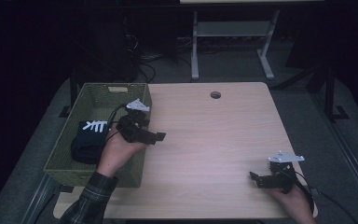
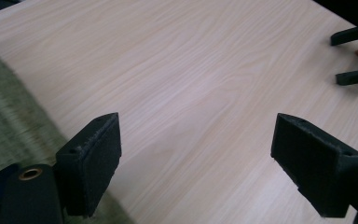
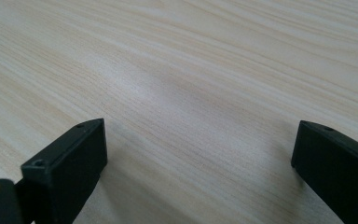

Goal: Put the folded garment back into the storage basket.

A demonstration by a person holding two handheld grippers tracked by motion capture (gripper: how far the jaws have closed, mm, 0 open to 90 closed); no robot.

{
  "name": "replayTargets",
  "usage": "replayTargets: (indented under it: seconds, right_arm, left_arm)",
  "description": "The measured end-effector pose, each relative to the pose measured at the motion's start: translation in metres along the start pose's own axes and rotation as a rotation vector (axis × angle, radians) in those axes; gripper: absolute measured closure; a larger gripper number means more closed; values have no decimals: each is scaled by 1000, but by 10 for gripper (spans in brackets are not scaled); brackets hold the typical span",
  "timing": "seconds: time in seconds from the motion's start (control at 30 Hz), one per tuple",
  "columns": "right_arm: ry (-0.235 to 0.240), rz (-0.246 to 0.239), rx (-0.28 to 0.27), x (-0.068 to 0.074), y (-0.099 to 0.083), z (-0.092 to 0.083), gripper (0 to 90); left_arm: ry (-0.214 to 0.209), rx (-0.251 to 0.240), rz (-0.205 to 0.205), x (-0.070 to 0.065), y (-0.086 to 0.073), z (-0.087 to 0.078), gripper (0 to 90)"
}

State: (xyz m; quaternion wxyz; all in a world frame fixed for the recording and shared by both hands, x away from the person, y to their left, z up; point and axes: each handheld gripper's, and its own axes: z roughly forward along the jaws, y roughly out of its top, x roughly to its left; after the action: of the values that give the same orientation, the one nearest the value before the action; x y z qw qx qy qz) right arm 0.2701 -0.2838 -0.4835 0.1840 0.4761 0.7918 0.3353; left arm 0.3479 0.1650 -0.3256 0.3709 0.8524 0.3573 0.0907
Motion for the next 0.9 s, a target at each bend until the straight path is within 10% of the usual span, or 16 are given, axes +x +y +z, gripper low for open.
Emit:
replayTargets:
  seconds: [0.9]
  right_arm:
    - [0,0,0,0,0,0,30]
  left_arm:
    - [-56,9,106,-71,-33,90,156]
